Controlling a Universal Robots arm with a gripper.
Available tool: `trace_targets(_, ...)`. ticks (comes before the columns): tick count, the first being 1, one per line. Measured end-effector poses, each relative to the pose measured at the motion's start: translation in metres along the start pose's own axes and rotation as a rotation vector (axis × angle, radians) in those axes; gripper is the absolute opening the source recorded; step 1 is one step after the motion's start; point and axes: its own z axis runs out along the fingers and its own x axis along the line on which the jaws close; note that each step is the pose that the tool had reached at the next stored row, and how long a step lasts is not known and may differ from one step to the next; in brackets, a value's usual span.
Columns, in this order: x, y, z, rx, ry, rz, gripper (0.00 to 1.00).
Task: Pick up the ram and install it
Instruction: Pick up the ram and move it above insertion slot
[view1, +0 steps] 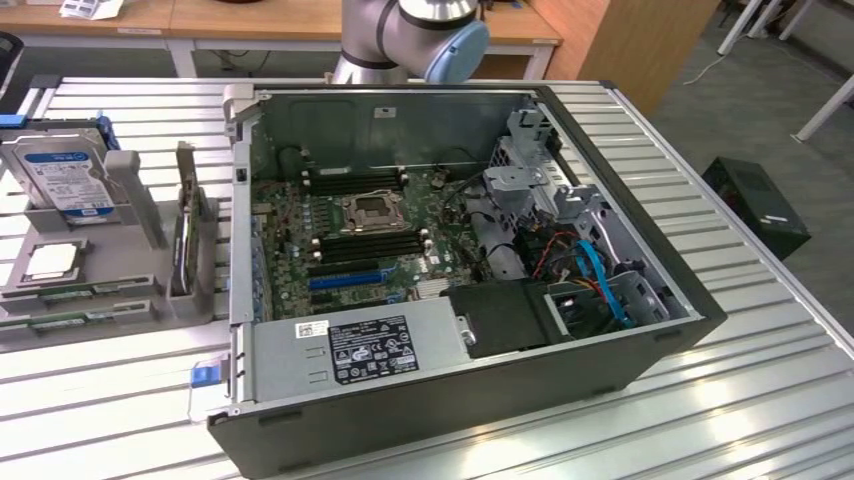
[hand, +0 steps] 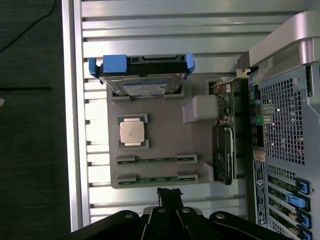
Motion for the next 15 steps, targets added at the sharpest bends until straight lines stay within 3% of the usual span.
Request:
trace_targets(7,0.0,0.0,0.0,-0.0001,0.0005,-0.013,0.11)
trace_targets(15,0.0,0.0,0.0001,-0.0031,0.006,-0.139,0.11)
